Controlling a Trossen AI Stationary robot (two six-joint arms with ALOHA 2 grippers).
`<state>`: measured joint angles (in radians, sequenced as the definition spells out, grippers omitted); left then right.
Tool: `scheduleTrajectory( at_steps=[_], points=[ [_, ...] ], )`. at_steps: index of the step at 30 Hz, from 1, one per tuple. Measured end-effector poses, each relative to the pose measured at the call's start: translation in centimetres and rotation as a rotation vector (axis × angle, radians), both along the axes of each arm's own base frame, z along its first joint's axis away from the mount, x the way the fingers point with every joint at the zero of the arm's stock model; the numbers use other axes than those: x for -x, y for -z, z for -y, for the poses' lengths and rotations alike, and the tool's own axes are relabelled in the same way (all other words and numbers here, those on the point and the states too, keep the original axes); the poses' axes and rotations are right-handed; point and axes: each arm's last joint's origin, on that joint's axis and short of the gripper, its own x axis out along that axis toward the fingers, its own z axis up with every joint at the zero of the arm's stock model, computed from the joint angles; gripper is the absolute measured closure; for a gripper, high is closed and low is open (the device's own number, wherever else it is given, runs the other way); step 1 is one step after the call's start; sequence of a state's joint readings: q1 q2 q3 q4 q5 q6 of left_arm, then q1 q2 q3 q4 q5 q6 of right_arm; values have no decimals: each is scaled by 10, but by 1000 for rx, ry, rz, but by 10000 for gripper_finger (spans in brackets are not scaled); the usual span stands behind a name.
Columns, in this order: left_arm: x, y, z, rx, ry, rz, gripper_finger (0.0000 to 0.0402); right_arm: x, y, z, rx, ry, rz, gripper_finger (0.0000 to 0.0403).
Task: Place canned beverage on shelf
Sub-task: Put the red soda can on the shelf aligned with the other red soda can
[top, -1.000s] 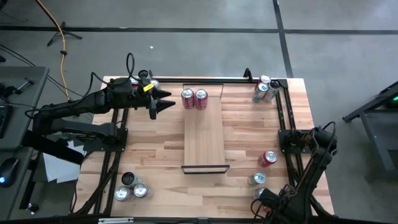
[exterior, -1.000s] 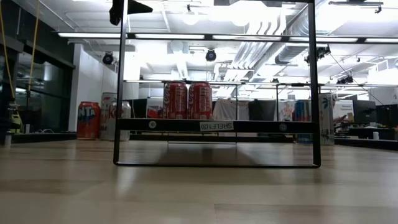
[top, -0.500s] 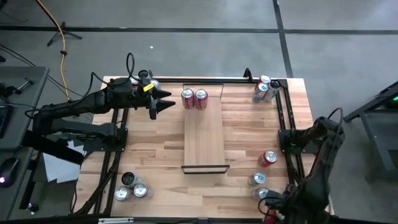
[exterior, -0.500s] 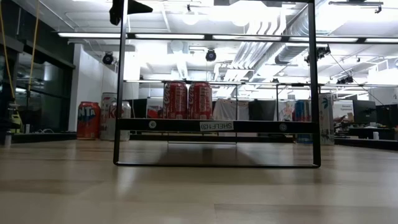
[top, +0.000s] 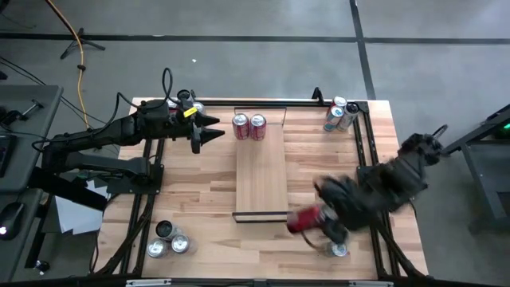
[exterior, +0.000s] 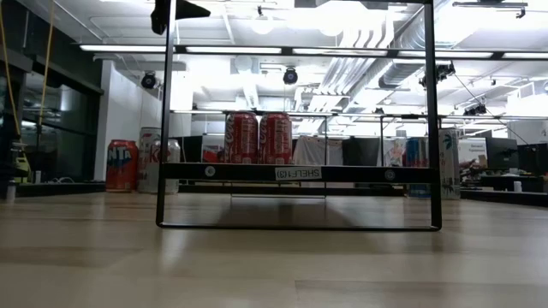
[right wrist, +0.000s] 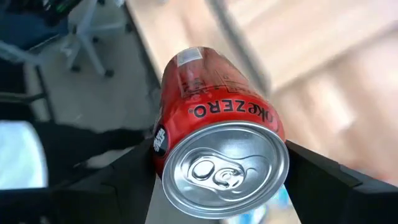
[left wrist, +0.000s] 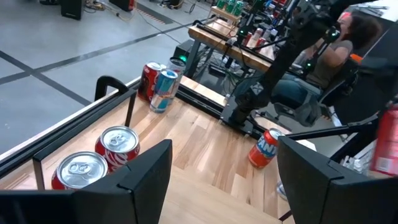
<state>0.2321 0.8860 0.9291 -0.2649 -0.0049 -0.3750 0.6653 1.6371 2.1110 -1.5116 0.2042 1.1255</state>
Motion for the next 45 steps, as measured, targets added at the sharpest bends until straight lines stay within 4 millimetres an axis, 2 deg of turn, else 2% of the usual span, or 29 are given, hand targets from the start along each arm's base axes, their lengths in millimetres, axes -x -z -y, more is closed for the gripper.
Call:
scheduleTrajectory(
  at_steps=[4,9,15,18,23,26,29,32,34,39,41,45],
  points=[
    [0,0,1,47,36,11,163,-29,2,46,136,-25,10,119],
    [-1,-5,3,73,85,65,163,-66,17,104,300,-24,-67,119],
    [-2,-11,2,49,57,132,163,-110,53,167,373,-43,-239,119],
    [-2,-13,1,42,41,149,163,-129,77,187,374,-130,-316,119],
    [-2,-13,0,79,-19,156,163,-156,115,205,423,-347,-421,119],
    [-2,-13,-2,104,-63,167,163,-168,134,210,458,-503,-454,119],
    [-1,-13,-3,142,-103,182,163,-175,143,210,512,-645,-449,119],
    [-1,-13,-3,135,-127,182,163,-182,142,212,511,-647,-371,119],
    [-2,-13,-4,113,-140,176,163,-181,141,211,539,-668,-387,119],
    [-2,-13,-5,85,-160,170,163,-178,141,209,532,-574,-434,119],
    [-2,-13,-5,78,-159,166,163,-176,142,208,478,-467,-454,119],
    [-2,-13,-4,31,-151,151,163,-175,142,210,248,-155,-451,118]
  ],
)
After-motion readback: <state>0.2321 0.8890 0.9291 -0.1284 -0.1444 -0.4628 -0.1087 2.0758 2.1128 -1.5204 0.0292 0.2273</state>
